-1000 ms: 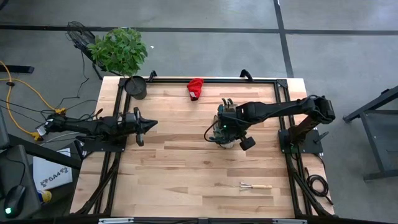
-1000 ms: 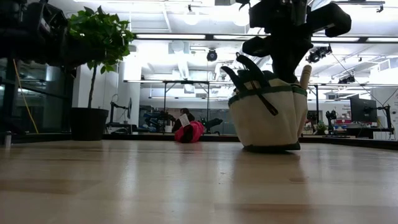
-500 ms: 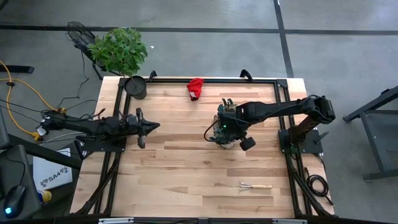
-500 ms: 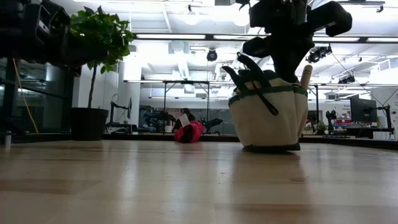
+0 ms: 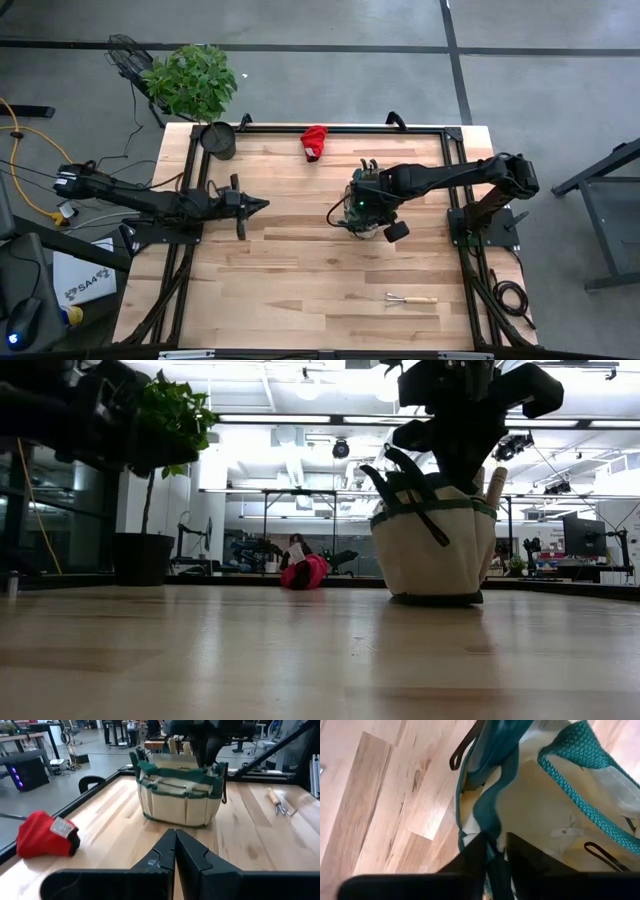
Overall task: Pick & Place Garden tools in Gardening bag
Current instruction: Adjust the gardening bag
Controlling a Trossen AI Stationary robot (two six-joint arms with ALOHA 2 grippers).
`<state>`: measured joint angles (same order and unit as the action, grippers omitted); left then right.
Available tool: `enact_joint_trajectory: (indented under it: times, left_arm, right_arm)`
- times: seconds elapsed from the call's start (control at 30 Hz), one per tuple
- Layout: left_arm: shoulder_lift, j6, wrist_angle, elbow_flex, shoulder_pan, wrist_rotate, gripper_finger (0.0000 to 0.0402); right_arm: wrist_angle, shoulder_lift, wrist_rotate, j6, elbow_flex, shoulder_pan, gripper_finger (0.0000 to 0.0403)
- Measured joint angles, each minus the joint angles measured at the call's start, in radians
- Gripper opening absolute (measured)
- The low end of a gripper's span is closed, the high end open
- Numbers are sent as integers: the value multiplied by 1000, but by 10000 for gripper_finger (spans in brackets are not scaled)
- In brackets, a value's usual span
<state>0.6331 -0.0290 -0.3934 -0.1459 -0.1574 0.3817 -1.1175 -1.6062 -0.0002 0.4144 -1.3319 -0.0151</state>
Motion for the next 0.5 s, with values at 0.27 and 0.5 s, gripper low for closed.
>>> enact_joint_trajectory:
  times: [0.27,0.5]
  left_arm:
    - [304,75,-28,-192,0,-2,3]
    - [559,192,-23,-411,0,27,3]
  right_arm:
    - [0,0,1,-11,0,0,172]
    - [0,0,0,-48,0,0,219]
